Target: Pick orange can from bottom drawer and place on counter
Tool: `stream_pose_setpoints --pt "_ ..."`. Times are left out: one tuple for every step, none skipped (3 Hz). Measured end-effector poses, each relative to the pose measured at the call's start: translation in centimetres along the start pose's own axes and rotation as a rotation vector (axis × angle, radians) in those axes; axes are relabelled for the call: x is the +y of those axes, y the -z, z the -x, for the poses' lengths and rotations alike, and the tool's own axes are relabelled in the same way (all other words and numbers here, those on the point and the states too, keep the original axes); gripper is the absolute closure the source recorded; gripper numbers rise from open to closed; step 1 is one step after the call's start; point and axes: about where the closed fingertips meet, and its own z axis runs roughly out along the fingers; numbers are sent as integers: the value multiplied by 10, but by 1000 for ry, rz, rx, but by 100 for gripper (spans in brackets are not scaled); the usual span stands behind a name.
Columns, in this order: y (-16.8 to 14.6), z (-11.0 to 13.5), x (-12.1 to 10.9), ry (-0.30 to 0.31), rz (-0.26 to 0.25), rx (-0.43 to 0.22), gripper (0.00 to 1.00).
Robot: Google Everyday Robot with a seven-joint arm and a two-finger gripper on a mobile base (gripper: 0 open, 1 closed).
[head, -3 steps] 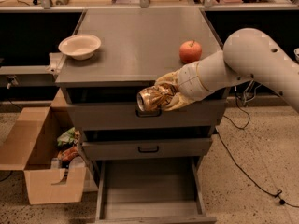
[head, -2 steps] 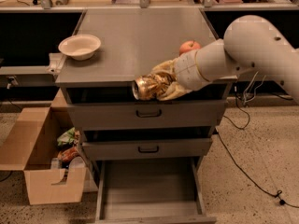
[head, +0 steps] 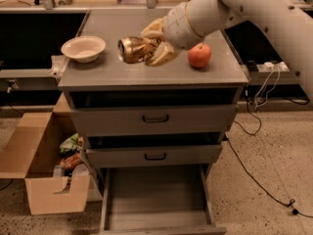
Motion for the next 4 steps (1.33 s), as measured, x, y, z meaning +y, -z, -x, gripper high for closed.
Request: stream_pose_setpoints --pt "-31 -28 -21 -119 27 3 100" --pt "-57 -60 -28 -259 39 -6 100" --pt "-72 -76 -35 -336 51 -22 86" --pt "-80 -83 -45 -375 58 -30 63"
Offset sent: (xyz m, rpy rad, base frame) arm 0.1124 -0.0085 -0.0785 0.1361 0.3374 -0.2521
